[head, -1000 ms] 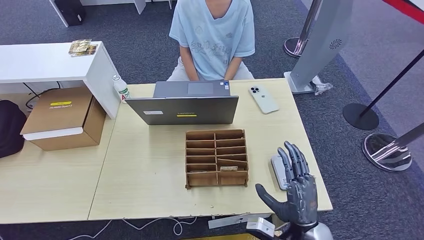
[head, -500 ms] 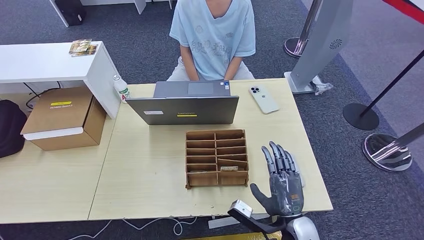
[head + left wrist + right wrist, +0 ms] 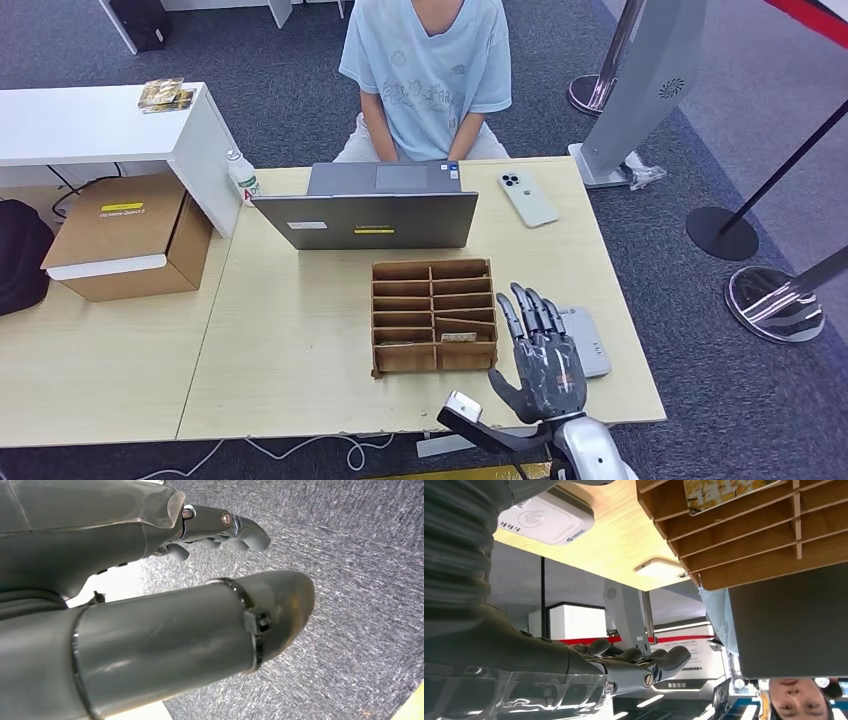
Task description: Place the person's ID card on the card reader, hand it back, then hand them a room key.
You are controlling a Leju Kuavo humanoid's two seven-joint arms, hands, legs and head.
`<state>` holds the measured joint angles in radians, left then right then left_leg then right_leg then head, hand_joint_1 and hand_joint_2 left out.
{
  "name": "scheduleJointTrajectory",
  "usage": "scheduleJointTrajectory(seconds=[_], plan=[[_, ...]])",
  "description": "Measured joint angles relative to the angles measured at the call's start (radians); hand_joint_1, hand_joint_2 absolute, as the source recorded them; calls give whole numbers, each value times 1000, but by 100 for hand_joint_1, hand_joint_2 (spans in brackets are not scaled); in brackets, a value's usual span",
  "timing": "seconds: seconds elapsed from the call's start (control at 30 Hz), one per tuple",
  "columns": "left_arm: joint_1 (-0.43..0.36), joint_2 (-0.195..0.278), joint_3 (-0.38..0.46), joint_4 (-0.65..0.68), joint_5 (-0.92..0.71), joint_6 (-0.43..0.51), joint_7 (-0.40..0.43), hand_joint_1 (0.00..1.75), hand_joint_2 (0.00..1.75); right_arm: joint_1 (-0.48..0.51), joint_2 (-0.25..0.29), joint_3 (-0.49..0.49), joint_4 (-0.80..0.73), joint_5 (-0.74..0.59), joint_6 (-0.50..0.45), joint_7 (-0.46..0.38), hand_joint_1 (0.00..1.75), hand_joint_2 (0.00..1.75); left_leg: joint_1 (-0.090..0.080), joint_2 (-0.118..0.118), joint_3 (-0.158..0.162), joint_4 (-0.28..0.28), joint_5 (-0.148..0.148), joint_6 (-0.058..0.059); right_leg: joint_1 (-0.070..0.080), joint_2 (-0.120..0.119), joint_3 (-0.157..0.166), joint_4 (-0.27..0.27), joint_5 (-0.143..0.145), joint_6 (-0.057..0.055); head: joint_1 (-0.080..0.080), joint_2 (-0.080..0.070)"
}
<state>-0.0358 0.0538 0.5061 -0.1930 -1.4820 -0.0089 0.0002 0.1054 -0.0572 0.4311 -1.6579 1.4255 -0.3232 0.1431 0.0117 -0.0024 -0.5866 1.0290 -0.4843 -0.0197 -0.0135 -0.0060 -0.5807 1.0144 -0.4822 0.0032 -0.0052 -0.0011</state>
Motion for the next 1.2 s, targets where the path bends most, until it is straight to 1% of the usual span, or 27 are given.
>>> scheduleJointTrajectory(seconds=[0.2, 0.73, 0.87, 1.2], plan=[[0, 0, 12, 0, 0, -9, 0, 0, 0, -6, 14, 11, 0, 17, 49, 0, 0, 175, 0, 0, 0, 0, 0, 0, 0, 0, 0, 0, 0, 0, 0, 0], [0, 0, 18, 0, 0, -12, -7, 0, 0, -18, 38, 33, 0, 35, 119, 0, 0, 175, 0, 0, 0, 0, 0, 0, 0, 0, 0, 0, 0, 0, 0, 0], [0, 0, 18, 0, 0, -12, -10, 0, 0, -18, 40, 33, 1, 18, 140, -9, 0, 175, 0, 0, 0, 0, 0, 0, 0, 0, 0, 0, 0, 0, 0, 0], [0, 0, 17, 0, 0, -15, -12, 0, 0, -31, 44, 34, 26, 2, 157, -12, 0, 175, 0, 0, 0, 0, 0, 0, 0, 0, 0, 0, 0, 0, 0, 0]])
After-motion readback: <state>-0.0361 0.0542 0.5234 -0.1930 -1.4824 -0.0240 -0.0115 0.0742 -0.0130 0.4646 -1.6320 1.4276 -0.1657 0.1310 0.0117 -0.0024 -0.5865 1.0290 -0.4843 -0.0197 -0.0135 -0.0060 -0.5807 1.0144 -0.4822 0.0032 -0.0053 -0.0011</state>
